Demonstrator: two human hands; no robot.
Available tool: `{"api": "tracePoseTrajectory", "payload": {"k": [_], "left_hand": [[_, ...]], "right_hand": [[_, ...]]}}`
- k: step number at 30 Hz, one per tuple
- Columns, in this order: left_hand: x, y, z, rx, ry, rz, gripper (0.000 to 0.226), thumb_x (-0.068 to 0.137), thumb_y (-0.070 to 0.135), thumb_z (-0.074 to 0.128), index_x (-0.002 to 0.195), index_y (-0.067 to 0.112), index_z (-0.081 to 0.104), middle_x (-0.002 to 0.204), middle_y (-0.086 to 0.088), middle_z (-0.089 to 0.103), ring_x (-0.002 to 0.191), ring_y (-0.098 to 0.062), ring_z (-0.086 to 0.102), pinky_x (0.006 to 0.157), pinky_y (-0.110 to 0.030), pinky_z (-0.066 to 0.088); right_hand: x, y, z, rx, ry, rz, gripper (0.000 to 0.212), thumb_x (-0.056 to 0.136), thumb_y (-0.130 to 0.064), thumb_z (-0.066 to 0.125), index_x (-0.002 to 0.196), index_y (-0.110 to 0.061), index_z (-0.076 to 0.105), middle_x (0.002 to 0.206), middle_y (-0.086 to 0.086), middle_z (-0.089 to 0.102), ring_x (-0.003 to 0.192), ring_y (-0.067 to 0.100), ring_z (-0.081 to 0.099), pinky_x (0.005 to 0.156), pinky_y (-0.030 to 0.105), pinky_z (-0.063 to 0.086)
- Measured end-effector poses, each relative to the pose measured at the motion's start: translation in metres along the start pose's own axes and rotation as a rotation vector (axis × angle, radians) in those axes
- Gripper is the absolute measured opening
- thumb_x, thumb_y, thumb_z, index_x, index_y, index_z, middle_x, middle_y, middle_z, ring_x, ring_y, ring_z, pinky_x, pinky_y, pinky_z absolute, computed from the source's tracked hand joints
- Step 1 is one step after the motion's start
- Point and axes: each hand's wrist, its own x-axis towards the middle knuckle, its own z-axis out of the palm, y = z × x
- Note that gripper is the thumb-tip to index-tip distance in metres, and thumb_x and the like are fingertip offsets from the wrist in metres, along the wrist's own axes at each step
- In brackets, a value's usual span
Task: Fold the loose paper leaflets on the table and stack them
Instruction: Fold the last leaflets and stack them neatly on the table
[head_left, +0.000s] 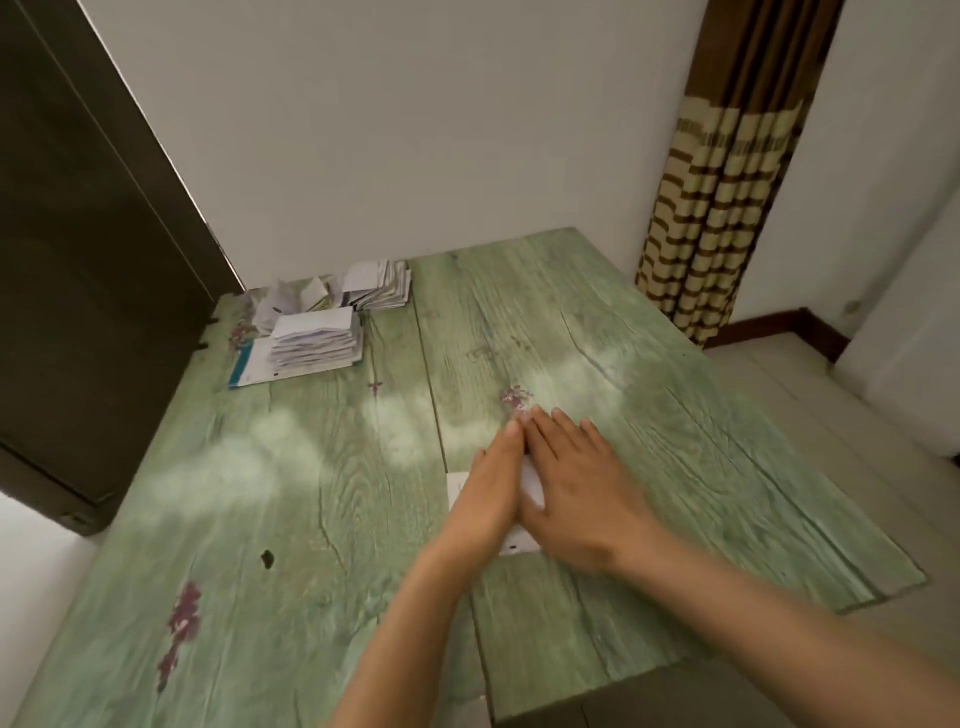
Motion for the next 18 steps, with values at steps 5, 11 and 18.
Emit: {"api": "tracePoseTrajectory", "payload": {"k": [5, 11, 18], "left_hand": [[-0.009, -0.015, -0.007, 0.607, 0.032, 0.127, 0.046, 0.104, 0.026, 0.017, 0.15, 0.021, 0.017, 0.158, 0.005, 0.014, 0.144, -0.005, 0.007, 0.118, -0.023, 0.002], [-0.02, 0.002, -0.01, 1.043, 0.018, 0.089, 0.048, 0.101, 0.028, 0.033, 0.147, 0.016, 0.029, 0.151, -0.005, 0.031, 0.135, -0.02, 0.031, 0.109, -0.029, 0.025], [0.023, 0.063, -0.019, 1.107, -0.35, -0.286, 0.062, 0.087, 0.024, 0.065, 0.141, 0.011, 0.037, 0.139, -0.005, 0.044, 0.126, -0.026, 0.044, 0.107, -0.034, 0.035]], "right_hand": [[0.003, -0.002, -0.001, -0.011, 0.002, -0.015, 0.093, 0.065, -0.05, -0.022, 0.149, -0.014, -0.012, 0.158, 0.002, -0.016, 0.145, 0.015, -0.016, 0.118, 0.036, -0.011], [-0.003, 0.002, -0.004, 0.054, 0.014, -0.016, 0.061, 0.097, -0.039, 0.001, 0.149, -0.01, -0.011, 0.158, 0.004, -0.016, 0.145, 0.014, -0.016, 0.118, 0.033, -0.012], [0.0, 0.003, -0.001, 0.164, 0.076, -0.07, 0.056, 0.101, -0.032, 0.019, 0.152, -0.012, 0.005, 0.16, 0.003, 0.001, 0.147, 0.014, -0.005, 0.12, 0.033, -0.004]]}}
